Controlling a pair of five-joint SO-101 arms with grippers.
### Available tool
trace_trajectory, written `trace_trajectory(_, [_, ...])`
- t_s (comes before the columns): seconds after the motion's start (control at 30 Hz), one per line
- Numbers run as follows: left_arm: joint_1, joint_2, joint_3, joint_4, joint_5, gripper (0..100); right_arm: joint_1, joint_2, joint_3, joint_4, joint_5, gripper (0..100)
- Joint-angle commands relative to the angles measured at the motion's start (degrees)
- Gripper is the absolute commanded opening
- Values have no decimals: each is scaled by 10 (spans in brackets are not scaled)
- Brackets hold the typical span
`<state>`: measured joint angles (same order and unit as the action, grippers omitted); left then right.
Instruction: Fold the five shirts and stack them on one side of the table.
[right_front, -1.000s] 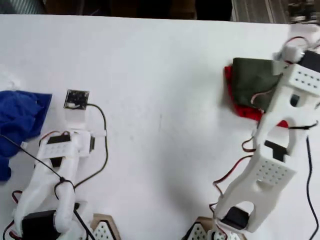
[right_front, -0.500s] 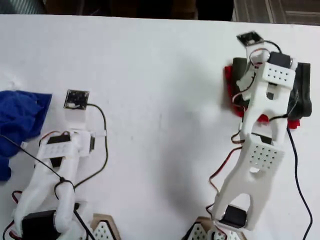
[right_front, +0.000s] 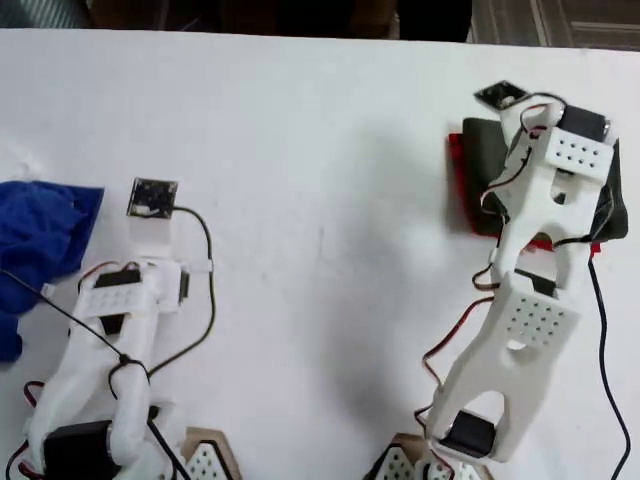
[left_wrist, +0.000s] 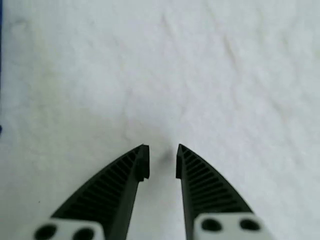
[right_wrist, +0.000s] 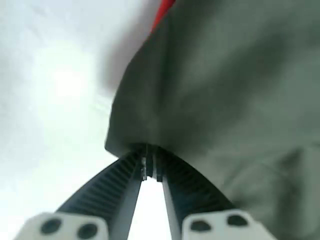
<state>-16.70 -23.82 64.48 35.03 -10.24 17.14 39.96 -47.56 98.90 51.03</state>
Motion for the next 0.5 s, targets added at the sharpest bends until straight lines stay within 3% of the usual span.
trace_trajectory(0.0, [-1,-9,-2,-10,3,113,7,-82,-9,7,4,19])
trace_trajectory(0.2, [-1,-9,-2,-10,3,113,-10,-63,-4,4,-2,19])
trace_trajectory(0.47, [-1,-9,-2,-10,3,113,-42,-51,-10,6,-123,19])
